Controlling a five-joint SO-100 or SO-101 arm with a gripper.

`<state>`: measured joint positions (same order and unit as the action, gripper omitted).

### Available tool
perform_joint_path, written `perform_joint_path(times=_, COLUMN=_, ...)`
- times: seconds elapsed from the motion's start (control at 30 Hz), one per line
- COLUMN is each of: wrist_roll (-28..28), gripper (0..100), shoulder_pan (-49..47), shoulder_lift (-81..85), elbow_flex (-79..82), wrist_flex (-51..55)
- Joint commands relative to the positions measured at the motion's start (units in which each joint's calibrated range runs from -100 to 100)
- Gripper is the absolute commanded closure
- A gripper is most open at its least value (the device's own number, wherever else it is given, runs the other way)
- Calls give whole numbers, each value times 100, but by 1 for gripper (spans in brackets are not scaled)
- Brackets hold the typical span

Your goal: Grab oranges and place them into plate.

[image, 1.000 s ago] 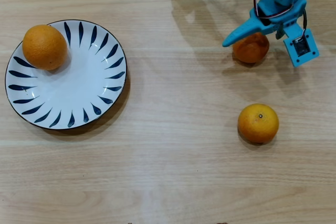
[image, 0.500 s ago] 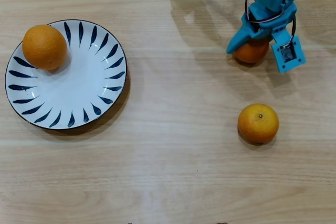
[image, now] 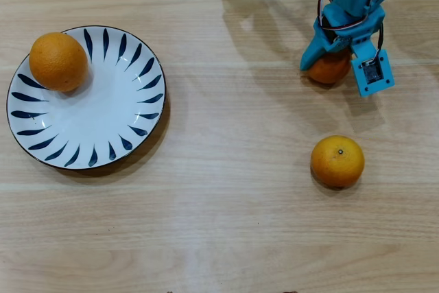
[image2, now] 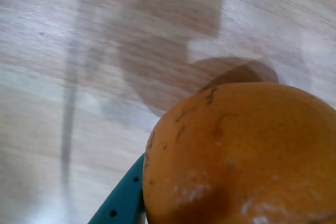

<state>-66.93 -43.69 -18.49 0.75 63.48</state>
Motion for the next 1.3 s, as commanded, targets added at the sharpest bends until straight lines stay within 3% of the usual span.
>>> perform_joint_path(times=0.0, wrist_roll=237, gripper=70, shoulder_pan=401, shoulder_lift=1004, elbow_flex=2, wrist_flex=317)
perform_joint_path(times=0.2, wrist_roll=1115, gripper=70, shoulder_pan=1659, shoulder_lift=2712, elbow_flex=690, wrist_flex=781)
perform_joint_path(times=0.33, wrist_roll=2014, gripper=70, shoulder_pan=2950, shoulder_lift=4157, elbow_flex=1803, wrist_flex=652)
perform_joint_path(times=0.47, wrist_roll=3096, gripper=70, shoulder_pan=4296, shoulder_lift=5163, elbow_flex=2546, wrist_flex=223)
perform_joint_path(times=0.6, wrist_roll=3588, gripper=70, shoulder_pan=5192, shoulder_lift=5543, elbow_flex=3098, wrist_flex=-276)
perform_joint_path(times=0.93, wrist_roll=4142, gripper=71, shoulder_pan=6522, shoulder_lift=5611, elbow_flex=4547, wrist_flex=-1737)
perform_joint_path(times=1.27, wrist_roll=4163, gripper=69, shoulder_pan=6619, shoulder_lift=5611, elbow_flex=4818, wrist_flex=-2055)
